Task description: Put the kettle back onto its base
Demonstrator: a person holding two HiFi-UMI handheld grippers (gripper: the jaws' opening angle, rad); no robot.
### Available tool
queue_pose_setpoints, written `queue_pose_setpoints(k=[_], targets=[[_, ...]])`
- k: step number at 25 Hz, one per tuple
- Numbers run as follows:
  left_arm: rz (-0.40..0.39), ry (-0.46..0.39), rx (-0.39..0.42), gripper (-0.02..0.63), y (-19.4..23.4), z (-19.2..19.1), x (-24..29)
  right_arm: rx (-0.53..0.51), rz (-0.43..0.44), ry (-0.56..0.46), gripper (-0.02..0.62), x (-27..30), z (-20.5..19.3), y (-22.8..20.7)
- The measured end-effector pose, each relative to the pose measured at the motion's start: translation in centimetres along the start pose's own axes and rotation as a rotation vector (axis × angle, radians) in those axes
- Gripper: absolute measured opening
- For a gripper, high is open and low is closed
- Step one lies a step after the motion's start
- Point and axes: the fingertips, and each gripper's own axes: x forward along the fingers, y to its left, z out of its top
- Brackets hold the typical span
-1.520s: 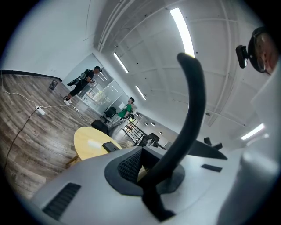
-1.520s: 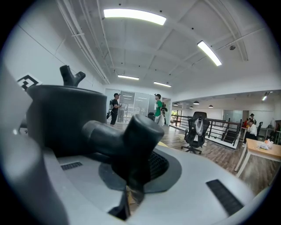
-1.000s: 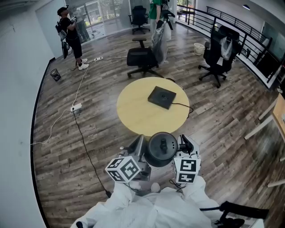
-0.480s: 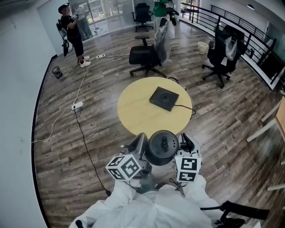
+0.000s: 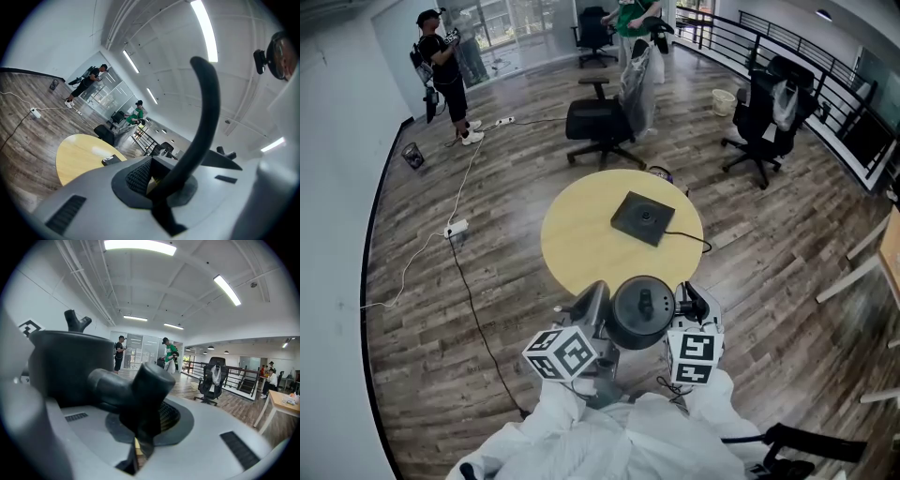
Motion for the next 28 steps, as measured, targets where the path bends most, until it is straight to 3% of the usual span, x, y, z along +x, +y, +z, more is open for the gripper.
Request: queue_pose_setpoints(k=[28], targets=[[-0.104, 0.088, 0.003, -0.002, 7.7, 7.6, 15.2, 0.04, -0.132, 0.01, 0.029, 15.7, 5.0, -1.1]])
